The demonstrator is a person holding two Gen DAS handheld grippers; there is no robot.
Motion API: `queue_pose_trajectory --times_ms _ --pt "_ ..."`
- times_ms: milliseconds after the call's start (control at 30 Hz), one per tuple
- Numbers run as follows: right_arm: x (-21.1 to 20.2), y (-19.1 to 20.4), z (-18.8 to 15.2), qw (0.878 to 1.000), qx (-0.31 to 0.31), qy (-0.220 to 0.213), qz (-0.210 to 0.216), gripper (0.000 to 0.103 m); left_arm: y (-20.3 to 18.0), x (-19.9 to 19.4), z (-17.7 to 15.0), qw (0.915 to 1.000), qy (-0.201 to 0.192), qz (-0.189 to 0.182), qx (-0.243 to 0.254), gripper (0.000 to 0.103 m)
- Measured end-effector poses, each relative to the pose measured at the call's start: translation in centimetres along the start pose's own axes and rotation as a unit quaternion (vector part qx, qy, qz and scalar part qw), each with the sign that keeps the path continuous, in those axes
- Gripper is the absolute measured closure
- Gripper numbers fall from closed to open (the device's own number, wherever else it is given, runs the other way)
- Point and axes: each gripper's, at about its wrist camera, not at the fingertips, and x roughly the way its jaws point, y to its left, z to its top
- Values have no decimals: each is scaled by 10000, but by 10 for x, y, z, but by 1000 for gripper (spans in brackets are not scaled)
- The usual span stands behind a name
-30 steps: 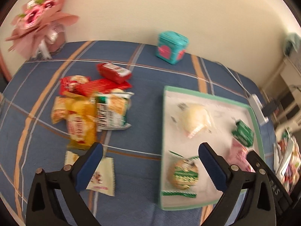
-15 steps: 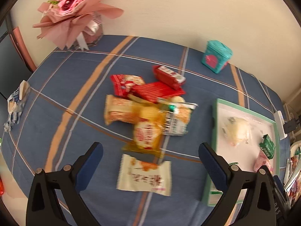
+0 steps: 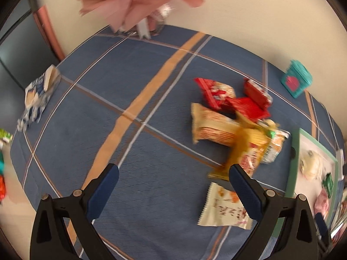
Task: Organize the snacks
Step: 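Move the right gripper to the white wrapped pastry and grasp it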
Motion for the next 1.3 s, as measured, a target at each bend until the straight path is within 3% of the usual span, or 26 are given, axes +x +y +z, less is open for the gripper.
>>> queue_pose_trajectory --times_ms 367,567,800,1000,1200,1300 --pt "32 71 -9 9964 -614 390 447 0 27 45 -9 9967 747 171 -285 2" --pt "58 94 -19 9938 -739 678 475 0 35 65 -17 9929 1047 346 -440 2" --pt "80 113 -31 9897 -1012 958 316 0 52 72 -18 9892 1106 522 -813 2" --pt "85 122 -33 9886 -1192 915 108 1 60 71 -20 9887 1091 523 -884 2" --pt "80 114 -29 9909 -1030 858 90 19 58 69 -18 9895 1055 490 -857 2" --pt "78 107 -27 9925 -849 874 66 36 47 64 -18 9902 1023 518 -793 2"
